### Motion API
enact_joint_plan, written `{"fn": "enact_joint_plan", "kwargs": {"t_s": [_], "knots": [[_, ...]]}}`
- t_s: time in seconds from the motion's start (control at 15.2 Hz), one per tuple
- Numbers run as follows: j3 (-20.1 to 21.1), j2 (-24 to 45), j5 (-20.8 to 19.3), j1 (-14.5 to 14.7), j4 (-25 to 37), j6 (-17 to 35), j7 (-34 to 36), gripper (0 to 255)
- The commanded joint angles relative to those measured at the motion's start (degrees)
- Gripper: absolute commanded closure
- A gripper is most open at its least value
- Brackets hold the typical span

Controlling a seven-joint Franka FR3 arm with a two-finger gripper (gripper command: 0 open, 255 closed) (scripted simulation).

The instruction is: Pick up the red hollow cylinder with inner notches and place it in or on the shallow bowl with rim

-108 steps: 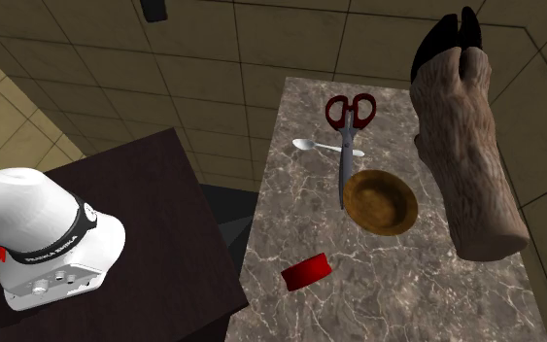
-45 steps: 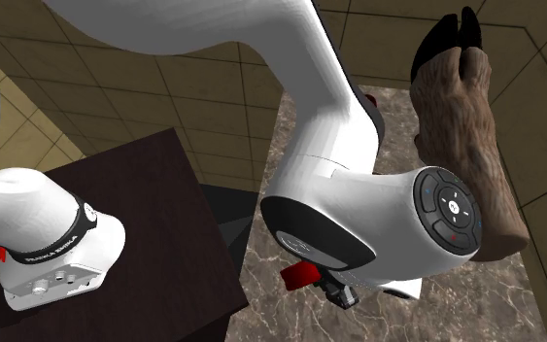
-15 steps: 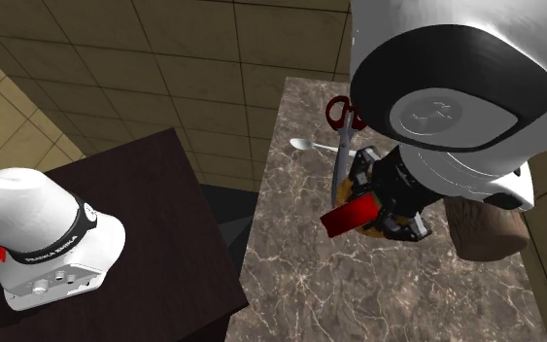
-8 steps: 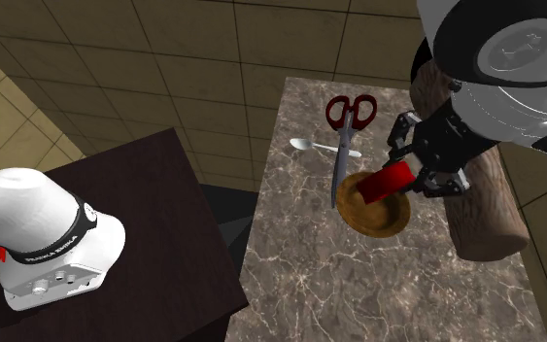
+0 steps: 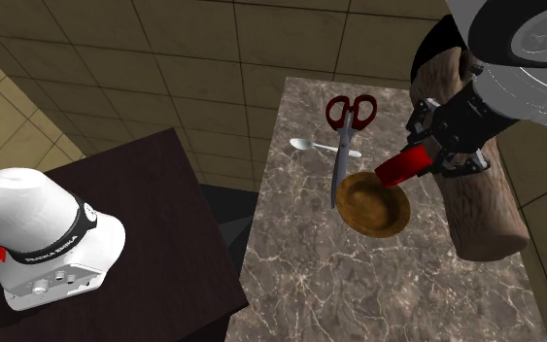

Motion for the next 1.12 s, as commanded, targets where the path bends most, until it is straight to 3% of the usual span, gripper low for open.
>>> {"fn": "enact_joint_plan", "kwargs": {"t_s": [0.0,1.06], "knots": [[0.1,0.6,0.3,0.0,-0.6,1.2,-0.2,255],[1.4,6.3,2.4,-0.6,-2.9,8.8,-2.1,255]]}}
